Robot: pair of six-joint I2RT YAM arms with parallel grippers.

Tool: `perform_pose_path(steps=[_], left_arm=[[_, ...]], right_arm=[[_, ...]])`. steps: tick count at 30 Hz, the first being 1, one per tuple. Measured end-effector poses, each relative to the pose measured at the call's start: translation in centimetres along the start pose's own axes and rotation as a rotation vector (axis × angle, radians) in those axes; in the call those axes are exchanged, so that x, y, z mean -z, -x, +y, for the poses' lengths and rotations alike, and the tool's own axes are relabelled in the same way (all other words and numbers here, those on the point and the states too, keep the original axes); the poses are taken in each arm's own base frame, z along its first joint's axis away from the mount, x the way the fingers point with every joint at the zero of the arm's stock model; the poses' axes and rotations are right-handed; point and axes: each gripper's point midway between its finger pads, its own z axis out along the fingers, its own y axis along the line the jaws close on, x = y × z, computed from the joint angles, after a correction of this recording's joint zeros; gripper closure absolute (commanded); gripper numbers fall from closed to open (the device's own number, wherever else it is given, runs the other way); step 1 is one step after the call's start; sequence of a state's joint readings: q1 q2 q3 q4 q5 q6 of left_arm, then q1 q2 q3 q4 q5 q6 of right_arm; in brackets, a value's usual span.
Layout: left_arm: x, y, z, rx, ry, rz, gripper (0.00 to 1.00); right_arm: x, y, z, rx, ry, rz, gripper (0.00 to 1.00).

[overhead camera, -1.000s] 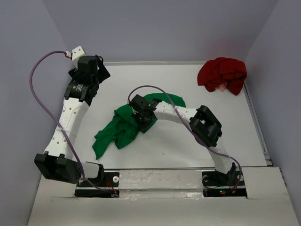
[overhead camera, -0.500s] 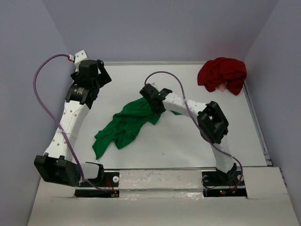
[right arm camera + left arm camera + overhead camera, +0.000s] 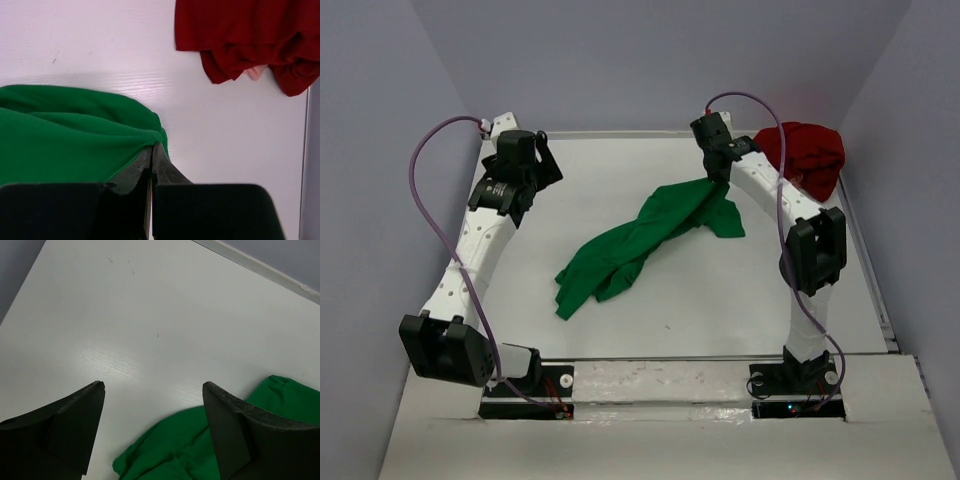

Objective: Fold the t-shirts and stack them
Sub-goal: Flatten the tshirt out

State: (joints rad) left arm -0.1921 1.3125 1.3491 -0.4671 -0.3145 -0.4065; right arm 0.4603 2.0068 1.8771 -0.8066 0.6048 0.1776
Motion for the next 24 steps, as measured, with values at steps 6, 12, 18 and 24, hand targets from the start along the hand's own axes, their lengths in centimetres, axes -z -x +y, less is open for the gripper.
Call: perform_pose_path(steps=[6, 12, 18, 24], left_arm=[[-1.4, -1.5, -0.6, -0.037, -0.015, 0.048, 0.23], [-2.0, -5.0, -3.8, -0.150, -0.086, 0.129, 0.18], [-1.8, -10.8, -7.4, -0.274, -0.159, 0.242, 0.19], [-1.4, -13.9, -8.3, -0.324, -0.200, 0.307, 0.20]], right_arm=[[-0.9, 1.2, -3.2, -0.009, -0.032, -0.001, 1.00], [-1.6, 2.5, -5.0, -0.021, -0.048, -0.006, 1.00], [-2.5, 2.9, -5.8, -0.033, -0.046, 0.002, 1.00], [-3.8, 2.1, -7.5, -0.051, -0.058, 0.038, 1.00]])
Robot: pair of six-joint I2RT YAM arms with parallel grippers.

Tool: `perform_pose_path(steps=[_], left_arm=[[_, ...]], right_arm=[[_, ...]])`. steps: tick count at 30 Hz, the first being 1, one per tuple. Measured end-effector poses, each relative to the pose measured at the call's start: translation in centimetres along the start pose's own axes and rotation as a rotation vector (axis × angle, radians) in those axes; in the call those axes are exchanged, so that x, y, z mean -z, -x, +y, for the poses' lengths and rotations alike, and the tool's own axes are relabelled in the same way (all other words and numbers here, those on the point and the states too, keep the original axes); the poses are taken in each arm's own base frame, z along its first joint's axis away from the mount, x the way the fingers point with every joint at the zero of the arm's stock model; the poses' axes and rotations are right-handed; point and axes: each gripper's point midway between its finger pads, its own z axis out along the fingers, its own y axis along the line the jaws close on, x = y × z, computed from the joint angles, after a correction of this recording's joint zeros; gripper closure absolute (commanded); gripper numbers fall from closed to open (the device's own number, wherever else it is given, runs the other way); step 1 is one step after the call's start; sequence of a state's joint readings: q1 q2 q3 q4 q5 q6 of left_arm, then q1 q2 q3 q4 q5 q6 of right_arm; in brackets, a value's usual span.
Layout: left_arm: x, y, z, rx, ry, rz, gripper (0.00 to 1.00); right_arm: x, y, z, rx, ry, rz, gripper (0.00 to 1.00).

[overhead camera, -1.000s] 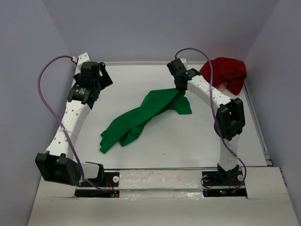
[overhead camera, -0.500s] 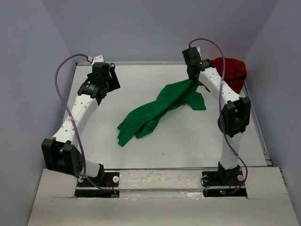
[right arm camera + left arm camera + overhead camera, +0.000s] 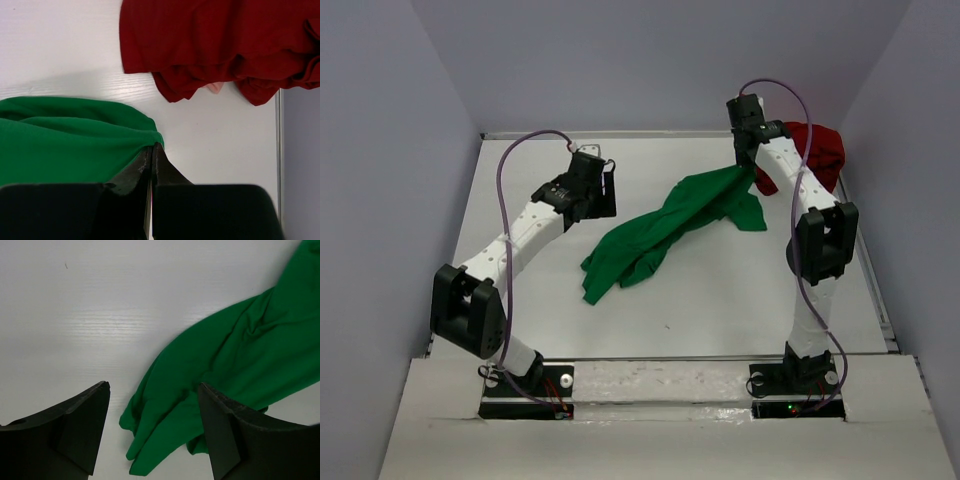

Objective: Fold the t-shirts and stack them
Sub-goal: Flatten the tshirt out

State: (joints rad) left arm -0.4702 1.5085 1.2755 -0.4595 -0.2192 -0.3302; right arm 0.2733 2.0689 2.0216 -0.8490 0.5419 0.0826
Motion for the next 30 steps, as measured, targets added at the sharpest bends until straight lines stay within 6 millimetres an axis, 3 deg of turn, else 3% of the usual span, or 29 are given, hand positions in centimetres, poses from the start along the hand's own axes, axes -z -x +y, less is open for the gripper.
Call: perform_pose_path(steps=[10, 15, 20, 24, 30], left_arm=[[0.5, -1.5, -3.1, -0.034, -0.066, 0.019, 0.25], [0.2, -3.7, -5.6, -0.070, -0.125, 0.069, 0.25], [-1.7, -7.1, -7.8, -0.106, -0.172, 0.178, 0.26], [-2.5, -8.2, -8.2, -0.114, -0.176, 0.211, 0.26], [-2.6, -7.9, -8.3, -0.107, -0.173, 0.197, 0.27]], right_arm=[[-1.3, -0.3, -2.6, -0.040, -0.022, 0.027, 1.00], [-1.4, -0.3, -2.7, -0.046, -0.015, 0.030, 1.00], [-1.4, -0.5, -2.5, -0.044, -0.006, 0.033, 1.00], [-1.5, -0.7, -2.4, -0.042, 0.001, 0.039, 1.00], [-1.3, -0.5, -2.3, -0.045, 0.014, 0.035, 1.00]])
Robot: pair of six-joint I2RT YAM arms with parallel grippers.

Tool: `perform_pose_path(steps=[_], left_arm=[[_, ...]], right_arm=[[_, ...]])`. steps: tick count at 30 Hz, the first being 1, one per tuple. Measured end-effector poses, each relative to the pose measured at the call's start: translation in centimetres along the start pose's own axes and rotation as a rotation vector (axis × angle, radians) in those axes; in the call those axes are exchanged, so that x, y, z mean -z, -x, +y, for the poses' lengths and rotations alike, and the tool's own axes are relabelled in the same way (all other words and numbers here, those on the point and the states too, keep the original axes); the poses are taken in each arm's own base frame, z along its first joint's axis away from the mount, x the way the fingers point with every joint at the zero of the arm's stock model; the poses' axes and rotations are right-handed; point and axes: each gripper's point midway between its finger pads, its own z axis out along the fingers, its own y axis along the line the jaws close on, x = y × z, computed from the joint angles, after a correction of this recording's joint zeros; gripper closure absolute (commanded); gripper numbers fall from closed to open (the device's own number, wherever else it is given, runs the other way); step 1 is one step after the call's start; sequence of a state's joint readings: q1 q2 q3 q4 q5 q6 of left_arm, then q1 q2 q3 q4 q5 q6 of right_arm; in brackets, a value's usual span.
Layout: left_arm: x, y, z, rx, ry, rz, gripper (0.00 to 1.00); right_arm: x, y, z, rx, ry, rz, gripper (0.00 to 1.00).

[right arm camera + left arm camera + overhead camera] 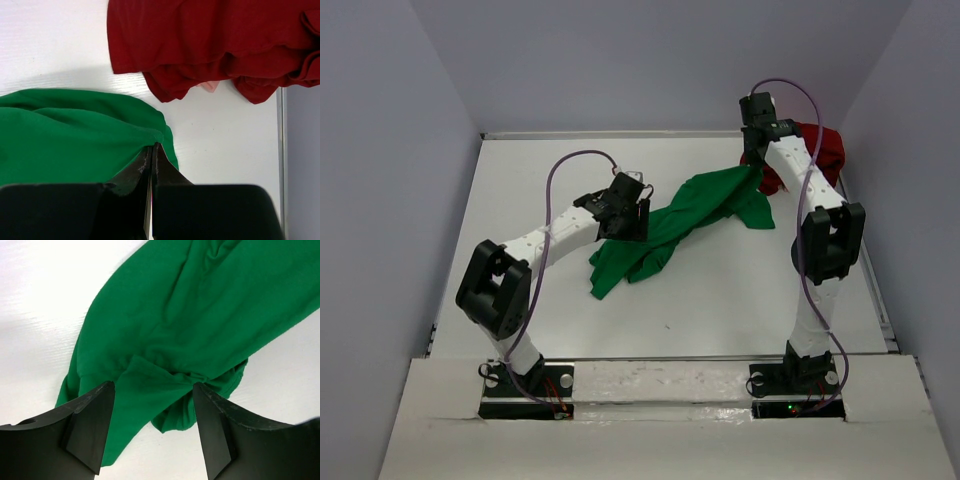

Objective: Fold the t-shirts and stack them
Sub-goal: Flatten the tshirt out

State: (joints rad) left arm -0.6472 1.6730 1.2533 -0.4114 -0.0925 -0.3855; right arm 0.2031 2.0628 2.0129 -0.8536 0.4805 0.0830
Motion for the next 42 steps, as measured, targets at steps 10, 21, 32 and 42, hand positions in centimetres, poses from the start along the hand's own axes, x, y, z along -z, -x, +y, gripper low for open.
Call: perform_pose_path(steps=[10, 21, 32, 42], left_arm=[[-1.7, -0.8, 1.2, 0.019, 0.066, 0.027, 0.32], [-2.7, -0.9, 1.6, 0.069, 0.050, 0.042, 0.39], [-3.5, -2.5, 2.2, 0.102, 0.032, 0.085, 0.53], [-3.7, -3.0, 1.9, 0.114, 0.015, 0.095, 1.00]], right_arm=[[0.5, 0.3, -0.1, -0.006, 0.011, -0.011, 1.00], [0.4, 0.1, -0.3, -0.009, 0.013, -0.004, 1.00], [0.3, 0.1, -0.5, -0.014, 0.020, -0.001, 1.00], [0.3, 0.0, -0.3, -0.015, 0.033, 0.002, 1.00]])
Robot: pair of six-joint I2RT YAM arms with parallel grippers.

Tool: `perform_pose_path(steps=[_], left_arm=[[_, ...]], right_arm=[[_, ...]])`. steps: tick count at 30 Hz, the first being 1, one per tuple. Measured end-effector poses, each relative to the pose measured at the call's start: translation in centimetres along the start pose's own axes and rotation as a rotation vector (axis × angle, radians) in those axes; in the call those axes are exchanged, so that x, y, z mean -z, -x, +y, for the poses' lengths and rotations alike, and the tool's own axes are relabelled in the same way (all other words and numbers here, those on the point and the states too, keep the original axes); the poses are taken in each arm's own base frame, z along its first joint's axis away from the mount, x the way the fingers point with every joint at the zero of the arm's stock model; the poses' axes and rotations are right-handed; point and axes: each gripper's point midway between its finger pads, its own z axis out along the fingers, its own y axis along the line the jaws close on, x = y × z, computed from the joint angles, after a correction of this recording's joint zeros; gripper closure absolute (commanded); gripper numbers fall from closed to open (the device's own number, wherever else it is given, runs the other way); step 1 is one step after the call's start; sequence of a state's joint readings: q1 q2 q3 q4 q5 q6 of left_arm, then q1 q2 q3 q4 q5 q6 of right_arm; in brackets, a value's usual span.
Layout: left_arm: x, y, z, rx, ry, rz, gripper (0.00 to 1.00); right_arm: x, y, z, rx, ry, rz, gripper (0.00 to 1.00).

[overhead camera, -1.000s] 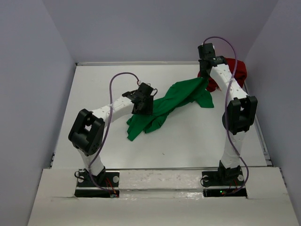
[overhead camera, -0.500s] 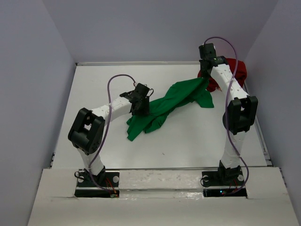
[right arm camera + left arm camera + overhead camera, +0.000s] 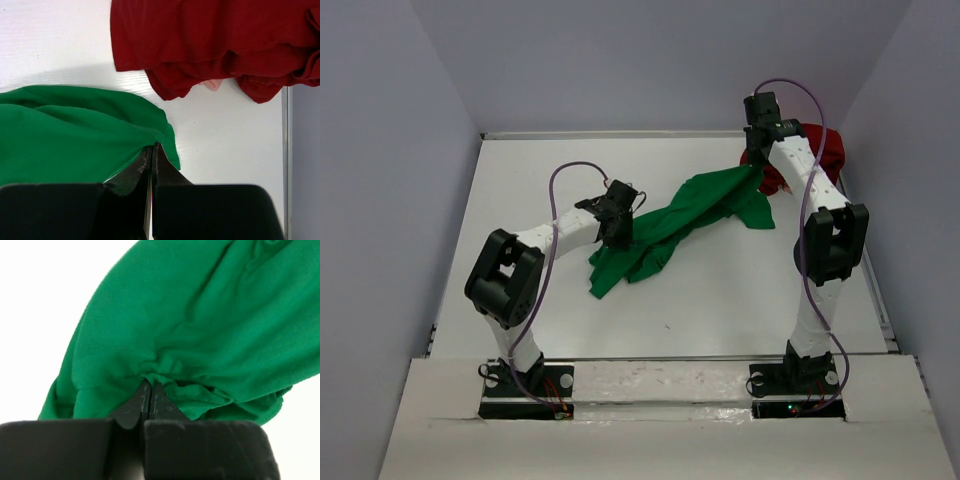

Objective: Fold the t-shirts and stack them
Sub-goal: Flatten the tshirt out

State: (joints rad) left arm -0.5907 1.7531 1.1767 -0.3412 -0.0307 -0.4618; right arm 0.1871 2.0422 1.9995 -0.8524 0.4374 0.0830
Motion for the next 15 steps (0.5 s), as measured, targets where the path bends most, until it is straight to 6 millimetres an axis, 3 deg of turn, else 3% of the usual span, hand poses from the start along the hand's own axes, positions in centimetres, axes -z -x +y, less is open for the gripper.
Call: perform_pose_path(steps=[5, 8, 11, 15], left_arm=[[0.2, 0.3, 1.2, 0.001, 0.066, -0.018, 1.00], [1.9, 1.8, 2.2, -0.001, 0.145, -0.060, 1.00], [5.4, 5.3, 2.4, 0.009, 0.193, -0.164, 1.00], [12.6, 11.4, 1.7, 0.045, 0.203, -0.367, 1.00]], right_arm=[[0.0, -0.1, 0.0, 0.000, 0.002, 0.002, 1.00], [0.0, -0.1, 0.0, 0.001, 0.001, 0.002, 1.00], [0.0, 0.0, -0.1, 0.001, -0.004, 0.001, 1.00], [0.2, 0.1, -0.2, -0.001, -0.006, -0.003, 1.00]])
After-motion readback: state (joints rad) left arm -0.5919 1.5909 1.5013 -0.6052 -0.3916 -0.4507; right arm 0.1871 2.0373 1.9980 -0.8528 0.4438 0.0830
